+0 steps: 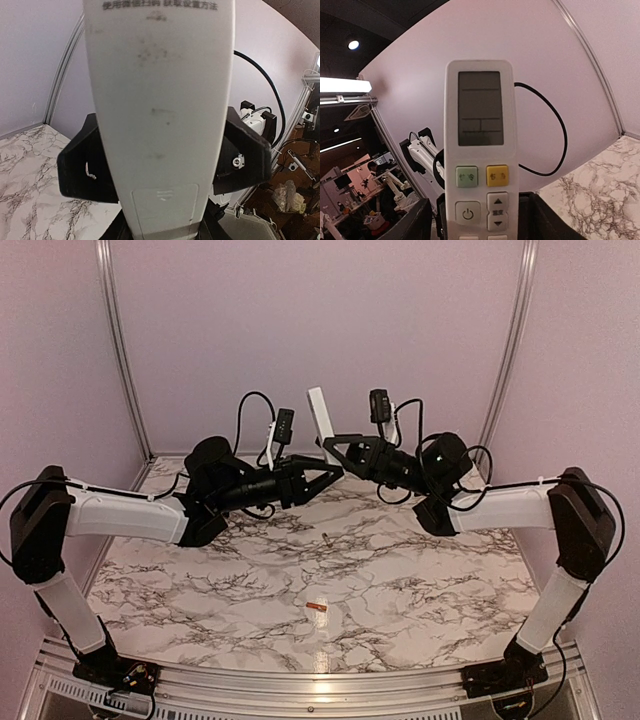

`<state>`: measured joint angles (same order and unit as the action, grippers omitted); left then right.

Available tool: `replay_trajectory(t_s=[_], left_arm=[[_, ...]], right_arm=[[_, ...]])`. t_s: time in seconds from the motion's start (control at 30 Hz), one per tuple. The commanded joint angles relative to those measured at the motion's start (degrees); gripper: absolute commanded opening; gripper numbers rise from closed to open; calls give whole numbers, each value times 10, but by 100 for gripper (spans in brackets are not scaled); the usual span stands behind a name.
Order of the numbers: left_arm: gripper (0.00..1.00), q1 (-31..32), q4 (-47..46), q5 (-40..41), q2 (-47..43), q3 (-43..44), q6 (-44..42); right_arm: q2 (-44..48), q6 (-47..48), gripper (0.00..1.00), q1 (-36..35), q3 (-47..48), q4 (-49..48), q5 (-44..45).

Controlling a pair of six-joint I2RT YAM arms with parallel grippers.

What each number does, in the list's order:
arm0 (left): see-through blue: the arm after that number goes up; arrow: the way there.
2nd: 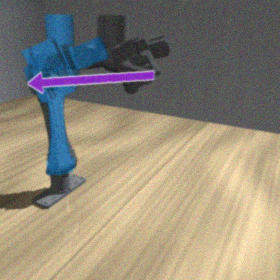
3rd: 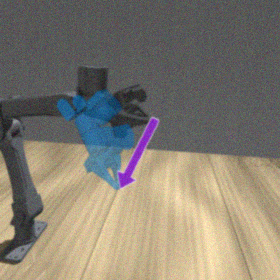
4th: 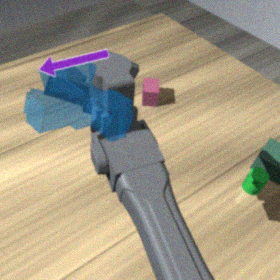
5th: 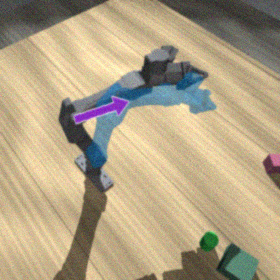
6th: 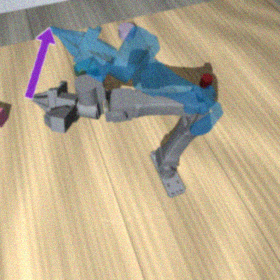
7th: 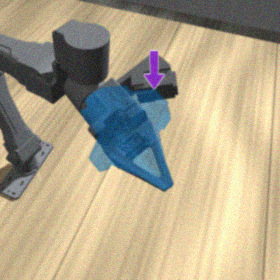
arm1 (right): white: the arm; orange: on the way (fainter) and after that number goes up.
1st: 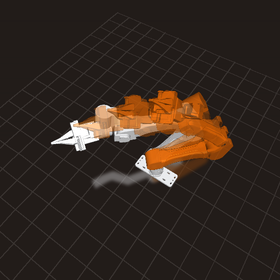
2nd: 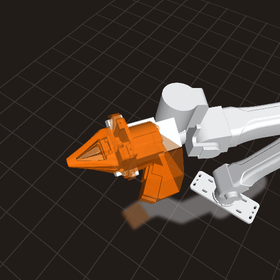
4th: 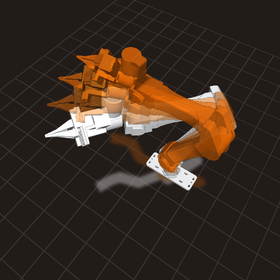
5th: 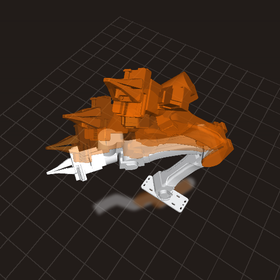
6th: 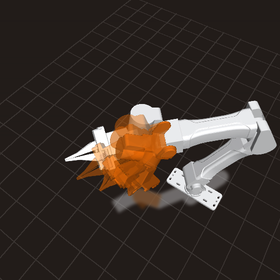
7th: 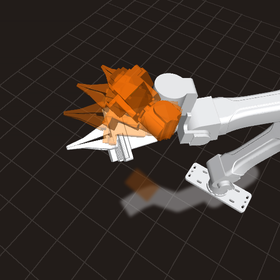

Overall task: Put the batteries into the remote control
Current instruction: Pass from the right arm to the left, then pass from the left arm to the right

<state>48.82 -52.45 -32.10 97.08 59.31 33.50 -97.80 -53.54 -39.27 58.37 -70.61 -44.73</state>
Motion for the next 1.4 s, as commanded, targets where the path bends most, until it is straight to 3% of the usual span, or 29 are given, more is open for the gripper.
replay_trajectory(t_s=[0.0, 0.07, 0.1, 0.33, 0.6, 0.87, 1.17, 1.37], left_arm=[[13, 2, 98, 25, -34, 12, -76], [12, 2, 146, 40, -52, 6, -110], [12, 1, 181, 45, -61, 3, -128], [16, 1, 386, 136, -114, 8, -275], [12, 3, 521, 231, -130, 25, -332], [10, 21, 599, 299, -108, 54, -373], [9, 48, 634, 359, -86, 69, -393], [9, 68, 648, 382, -69, 83, -411]], right_arm=[[43, 58, 81, 5, 21, 100, -13], [65, 107, 96, 14, 31, 179, -16], [78, 137, 98, 17, 38, 245, -14], [159, 346, 99, 27, 117, 667, 111], [187, 428, 99, 27, 175, 894, 132], [161, 398, 97, 27, 190, 943, 132], [125, 351, 85, 26, 193, 921, 69], [101, 344, 79, 22, 209, 930, 76]])
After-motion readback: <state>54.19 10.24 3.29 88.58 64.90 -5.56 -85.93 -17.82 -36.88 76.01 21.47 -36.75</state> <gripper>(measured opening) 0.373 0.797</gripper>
